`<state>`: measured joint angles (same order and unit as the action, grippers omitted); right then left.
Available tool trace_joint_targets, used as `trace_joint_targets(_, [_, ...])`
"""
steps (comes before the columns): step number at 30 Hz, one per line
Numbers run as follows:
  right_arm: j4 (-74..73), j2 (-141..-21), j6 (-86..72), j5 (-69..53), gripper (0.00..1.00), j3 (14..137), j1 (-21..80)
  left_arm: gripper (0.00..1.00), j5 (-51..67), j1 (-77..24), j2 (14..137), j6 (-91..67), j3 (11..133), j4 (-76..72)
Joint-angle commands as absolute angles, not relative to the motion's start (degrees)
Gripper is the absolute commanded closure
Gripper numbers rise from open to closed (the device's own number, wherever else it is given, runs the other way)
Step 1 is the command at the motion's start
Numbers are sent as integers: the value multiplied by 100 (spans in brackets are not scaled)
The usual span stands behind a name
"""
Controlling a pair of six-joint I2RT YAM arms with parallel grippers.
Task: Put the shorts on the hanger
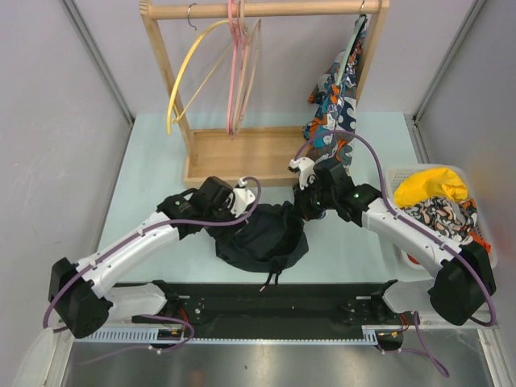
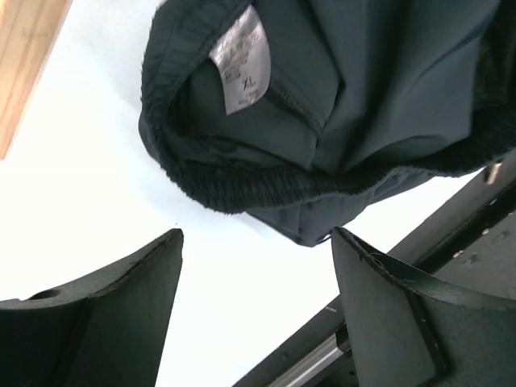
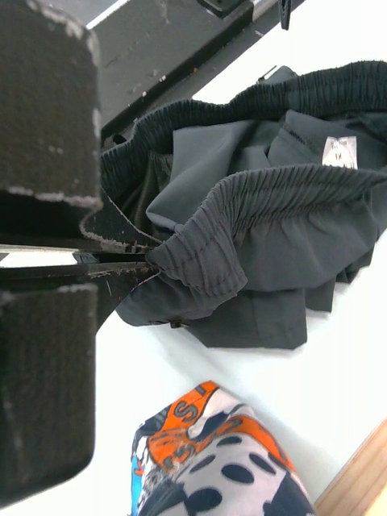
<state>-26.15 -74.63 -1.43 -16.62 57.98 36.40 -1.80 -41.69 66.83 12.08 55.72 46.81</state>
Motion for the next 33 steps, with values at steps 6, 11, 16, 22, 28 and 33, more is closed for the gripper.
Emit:
trace_joint_targets(6, [-2584, -7418, -176, -1424, 100, 5766, 3674, 20, -949, -4148, 7258, 730, 5651, 4772])
trace_joint_targets(11, [-2540, -7383, -193, -1511, 100, 5766, 3665, 21, -704, -4087, 7576, 361, 5704, 4746])
trace_joint_targets(16, [-2566, -7321, -106, -1564, 100, 5766, 3621, 21, -326, -3973, 7744, 272, 5862, 4553])
trace_joint_targets(22, [-2602, -7269, -97, -1766, 100, 5766, 3454, 21, 193, -3771, 7286, 167, 5801, 4175])
trace_joint_targets(28, [-2584, -7251, -106, -1819, 100, 5766, 3445, 21, 27, -3753, 7558, -123, 5696, 4210])
trace_joint_targets(33, [-2698, -7181, -44, -1837, 100, 5766, 3340, 24, -439, -3674, 7857, -18, 5581, 4166])
